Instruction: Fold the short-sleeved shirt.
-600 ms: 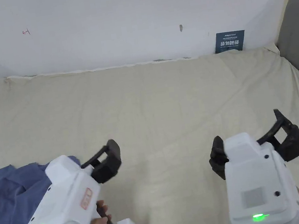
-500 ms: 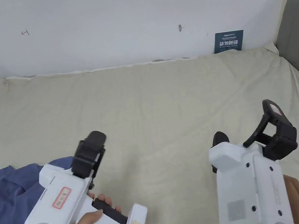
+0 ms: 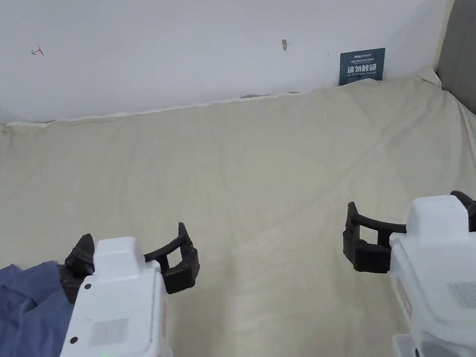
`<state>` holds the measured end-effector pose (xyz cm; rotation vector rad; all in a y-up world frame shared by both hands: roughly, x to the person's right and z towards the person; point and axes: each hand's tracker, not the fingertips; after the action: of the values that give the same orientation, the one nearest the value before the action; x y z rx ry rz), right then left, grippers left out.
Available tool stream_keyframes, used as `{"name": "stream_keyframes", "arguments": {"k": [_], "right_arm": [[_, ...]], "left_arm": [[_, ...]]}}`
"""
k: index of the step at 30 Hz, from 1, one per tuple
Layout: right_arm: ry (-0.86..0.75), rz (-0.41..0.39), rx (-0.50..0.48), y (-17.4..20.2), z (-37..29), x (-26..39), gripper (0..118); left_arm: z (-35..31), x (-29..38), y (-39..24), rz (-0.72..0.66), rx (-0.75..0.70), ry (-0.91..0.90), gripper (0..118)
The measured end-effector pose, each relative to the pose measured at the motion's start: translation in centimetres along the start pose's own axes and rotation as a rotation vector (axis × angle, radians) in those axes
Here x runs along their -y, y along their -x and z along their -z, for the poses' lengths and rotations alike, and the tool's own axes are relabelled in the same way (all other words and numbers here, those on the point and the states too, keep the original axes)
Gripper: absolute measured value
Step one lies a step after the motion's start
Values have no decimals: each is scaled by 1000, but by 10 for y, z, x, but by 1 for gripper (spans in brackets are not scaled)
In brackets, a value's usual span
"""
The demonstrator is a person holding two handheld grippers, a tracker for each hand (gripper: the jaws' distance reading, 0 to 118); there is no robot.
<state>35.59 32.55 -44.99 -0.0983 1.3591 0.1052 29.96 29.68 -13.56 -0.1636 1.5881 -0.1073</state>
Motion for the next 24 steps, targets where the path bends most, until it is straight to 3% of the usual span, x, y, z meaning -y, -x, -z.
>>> {"name": "stream_keyframes", "arguments": {"k": [2,15,24], "right_arm": [[21,11,0,0,2,2,118],[13,-37,0,4,0,0,118],[13,-47,-8,6,-3,-1,118]], "left_arm": [[-1,5,-7,53,-19,-15,118],[6,10,14,-98,-32,42,118],[3,9,13,-78,-20,36,118]]}}
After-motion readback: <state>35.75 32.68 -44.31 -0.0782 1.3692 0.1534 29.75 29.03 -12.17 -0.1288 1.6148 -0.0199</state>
